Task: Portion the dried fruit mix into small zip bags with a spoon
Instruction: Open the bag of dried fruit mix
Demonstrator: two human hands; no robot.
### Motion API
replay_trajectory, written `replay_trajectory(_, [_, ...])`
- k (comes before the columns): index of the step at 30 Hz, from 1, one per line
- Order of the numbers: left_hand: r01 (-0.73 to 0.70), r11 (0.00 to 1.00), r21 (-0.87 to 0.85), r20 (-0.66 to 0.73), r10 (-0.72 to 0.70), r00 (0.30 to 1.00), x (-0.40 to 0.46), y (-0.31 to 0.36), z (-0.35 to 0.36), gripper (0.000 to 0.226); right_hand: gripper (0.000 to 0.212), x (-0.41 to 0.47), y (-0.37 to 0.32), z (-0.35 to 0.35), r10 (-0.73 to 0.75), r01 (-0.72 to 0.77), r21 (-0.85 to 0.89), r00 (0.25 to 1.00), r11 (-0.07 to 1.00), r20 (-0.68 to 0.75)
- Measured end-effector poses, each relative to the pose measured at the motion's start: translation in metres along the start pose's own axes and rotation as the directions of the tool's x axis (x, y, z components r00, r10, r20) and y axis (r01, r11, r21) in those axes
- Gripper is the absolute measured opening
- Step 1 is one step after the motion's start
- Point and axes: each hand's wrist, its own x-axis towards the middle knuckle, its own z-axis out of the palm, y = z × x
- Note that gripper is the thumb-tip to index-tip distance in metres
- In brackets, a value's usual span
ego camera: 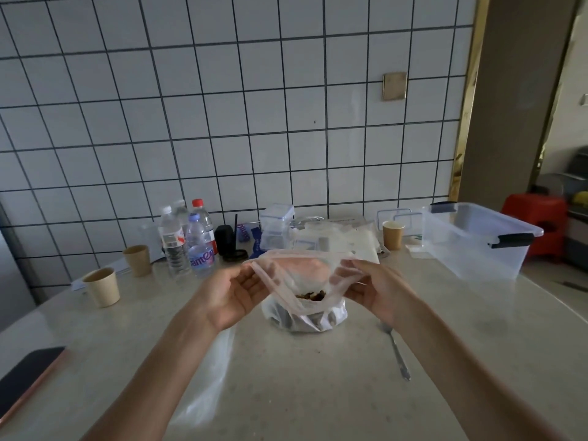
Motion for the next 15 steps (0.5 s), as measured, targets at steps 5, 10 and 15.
replay_trajectory(5, [0.018,0.99,-0.141,0.008,-0.017,1.0,0.003,-0.002,0.008,0.024,0.032,0.0,0.013,0.013,0.012,-0.046,0.372,0.996,0.927,0.094])
replay_trajectory(10, [0.043,0.993,-0.107,-0.063,-0.05,0.997,0.013,-0.007,-0.002,0.026,0.027,0.002,0.019,0.016,0.044,-0.099,0.44,0.99,0.892,0.134])
replay_trajectory(15, [0.059,0.991,0.121,-0.143,-0.041,0.989,0.019,-0.01,-0.017,0.033,0.03,0.004,0.025,0.01,0.099,-0.109,0.172,0.993,0.979,0.068])
